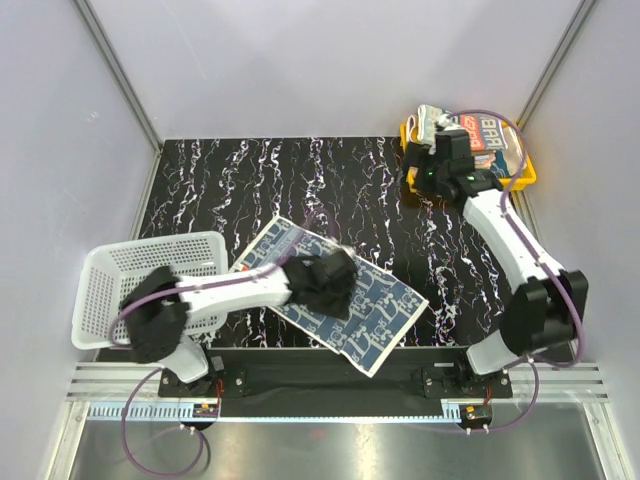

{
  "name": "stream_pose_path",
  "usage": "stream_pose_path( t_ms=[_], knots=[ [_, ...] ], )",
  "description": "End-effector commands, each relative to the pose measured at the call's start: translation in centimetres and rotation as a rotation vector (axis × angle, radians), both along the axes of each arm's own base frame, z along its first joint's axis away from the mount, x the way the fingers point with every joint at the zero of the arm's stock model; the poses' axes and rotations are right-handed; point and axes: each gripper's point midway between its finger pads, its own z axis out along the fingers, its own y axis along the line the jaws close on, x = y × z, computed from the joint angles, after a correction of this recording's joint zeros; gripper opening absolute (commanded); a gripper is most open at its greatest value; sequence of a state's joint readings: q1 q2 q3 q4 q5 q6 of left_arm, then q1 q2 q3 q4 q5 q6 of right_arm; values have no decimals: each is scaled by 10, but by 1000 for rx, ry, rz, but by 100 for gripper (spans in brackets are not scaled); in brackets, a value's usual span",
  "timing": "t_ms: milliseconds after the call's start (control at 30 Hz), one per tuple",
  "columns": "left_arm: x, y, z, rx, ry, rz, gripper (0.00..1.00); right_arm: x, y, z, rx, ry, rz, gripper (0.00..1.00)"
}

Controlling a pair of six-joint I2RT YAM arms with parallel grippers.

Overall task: Fold and stack the towels
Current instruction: Move the towel to the center of the board, then flatten out the crumpled towel

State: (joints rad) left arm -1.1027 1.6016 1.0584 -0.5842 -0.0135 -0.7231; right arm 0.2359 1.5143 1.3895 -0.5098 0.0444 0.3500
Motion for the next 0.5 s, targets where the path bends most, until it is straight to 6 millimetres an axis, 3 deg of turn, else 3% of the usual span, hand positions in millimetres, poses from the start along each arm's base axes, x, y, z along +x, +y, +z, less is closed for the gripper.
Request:
stream_pose_path(
  t_ms=[0, 33, 67, 100, 133, 167, 267, 333, 367, 433, 467],
  knots=[
    [74, 46, 57, -66, -176, 462, 55, 9, 71, -14, 23, -10, 262, 98],
    [83, 59, 57, -60, -192, 558, 55, 5, 102, -15, 9, -19, 340, 97],
    [87, 70, 61, -60, -196, 615, 55, 5, 115, -22, -26, -21, 393, 96],
    [97, 81, 62, -56, -205, 677, 55, 6, 130, -42, -47, 11, 430, 96],
    [103, 86, 63, -58, -206, 744, 55, 10, 143, -40, -50, -3, 454, 95],
    [105, 102, 56, 2, -201, 804, 55, 7, 161, -60, -70, 26, 508, 95],
    [108, 135, 44, 83, -183, 1010, 45, 10, 200, -64, -94, 13, 611, 91],
    [114, 149, 37, 92, -171, 1105, 45, 13, 221, -79, -100, 46, 663, 89],
    [119, 156, 33, 94, -164, 1138, 45, 12, 231, -99, -109, 86, 689, 86],
    [123, 164, 24, 125, -145, 1177, 45, 8, 255, -97, -100, 76, 729, 83],
    [126, 173, 20, 144, -133, 1209, 45, 8, 261, -116, -111, 107, 738, 83]
  ],
)
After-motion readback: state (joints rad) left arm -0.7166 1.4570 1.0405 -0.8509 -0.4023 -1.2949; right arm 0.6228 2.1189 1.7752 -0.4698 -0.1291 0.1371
